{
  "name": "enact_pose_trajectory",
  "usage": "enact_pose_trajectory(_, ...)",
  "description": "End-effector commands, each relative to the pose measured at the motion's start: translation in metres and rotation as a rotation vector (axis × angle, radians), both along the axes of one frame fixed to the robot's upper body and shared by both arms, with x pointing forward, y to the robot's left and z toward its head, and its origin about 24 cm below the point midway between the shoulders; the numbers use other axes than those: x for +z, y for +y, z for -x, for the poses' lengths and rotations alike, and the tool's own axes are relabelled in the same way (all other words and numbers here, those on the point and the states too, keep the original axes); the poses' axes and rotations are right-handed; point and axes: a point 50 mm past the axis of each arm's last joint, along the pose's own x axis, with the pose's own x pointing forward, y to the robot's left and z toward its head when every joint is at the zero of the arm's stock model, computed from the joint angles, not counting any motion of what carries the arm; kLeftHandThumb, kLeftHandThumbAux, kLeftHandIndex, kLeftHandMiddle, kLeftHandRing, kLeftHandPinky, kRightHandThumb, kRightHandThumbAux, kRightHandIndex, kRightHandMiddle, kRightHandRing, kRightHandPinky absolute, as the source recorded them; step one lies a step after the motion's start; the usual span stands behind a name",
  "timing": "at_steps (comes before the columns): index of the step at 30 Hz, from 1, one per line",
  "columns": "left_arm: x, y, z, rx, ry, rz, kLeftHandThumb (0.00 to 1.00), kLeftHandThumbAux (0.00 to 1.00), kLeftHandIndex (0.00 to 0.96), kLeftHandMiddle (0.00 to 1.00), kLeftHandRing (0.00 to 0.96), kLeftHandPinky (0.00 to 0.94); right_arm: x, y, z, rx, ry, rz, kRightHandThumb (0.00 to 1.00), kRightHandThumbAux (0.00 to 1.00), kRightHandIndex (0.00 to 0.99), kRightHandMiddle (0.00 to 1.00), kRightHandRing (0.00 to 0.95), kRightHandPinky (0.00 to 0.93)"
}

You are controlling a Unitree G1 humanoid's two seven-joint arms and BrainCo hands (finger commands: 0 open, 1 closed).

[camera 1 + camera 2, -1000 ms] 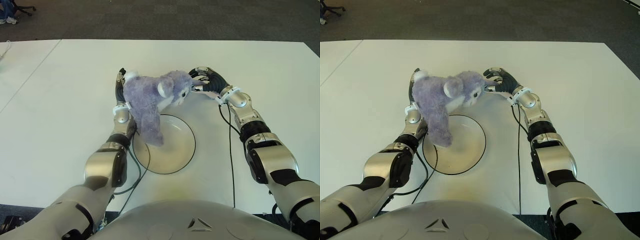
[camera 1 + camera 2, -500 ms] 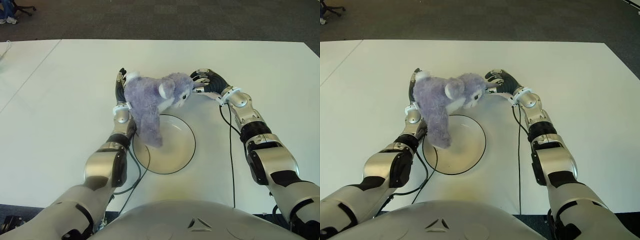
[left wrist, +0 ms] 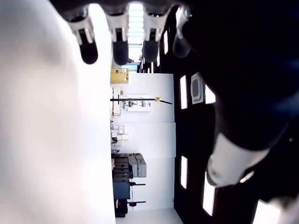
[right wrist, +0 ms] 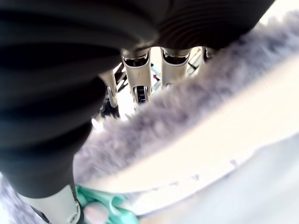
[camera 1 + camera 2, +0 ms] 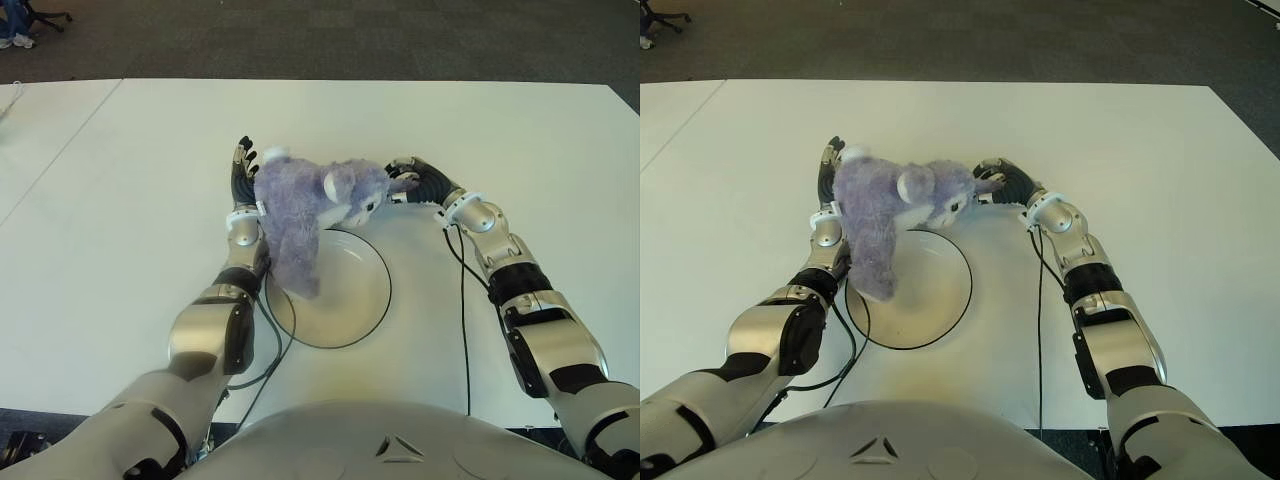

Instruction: Put the doll into the plate.

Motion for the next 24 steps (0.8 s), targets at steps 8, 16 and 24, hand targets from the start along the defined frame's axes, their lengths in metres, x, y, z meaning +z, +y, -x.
enact_pose_trajectory(8, -0.073, -0.012, 0.059, -0.004, 0.353, 0.052, 0.031, 0.761, 0.047, 0.089, 0.097, 0.121, -0.027, -0.003, 0.021, 0.008, 0.129, 0.030, 0.197, 0.768, 0.794, 0.892, 0.885, 0.890)
enact_pose_trajectory(16, -0.074, -0.011, 0.059, -0.002, 0.358, 0.051, 0.034, 0.769, 0.049, 0.095, 0.105, 0.140, -0.029, -0.005, 0.026, 0.011, 0.152, 0.022, 0.228, 0.779, 0.789, 0.893, 0.887, 0.888)
enact_pose_trajectory(24, -0.073, -0.011, 0.058, 0.003, 0.360, 0.042, 0.020, 0.747, 0.050, 0.105, 0.118, 0.148, -0.032, -0.008, 0.026, -0.011, 0.199, -0.012, 0.263, 0.771, 0.762, 0.880, 0.879, 0.889)
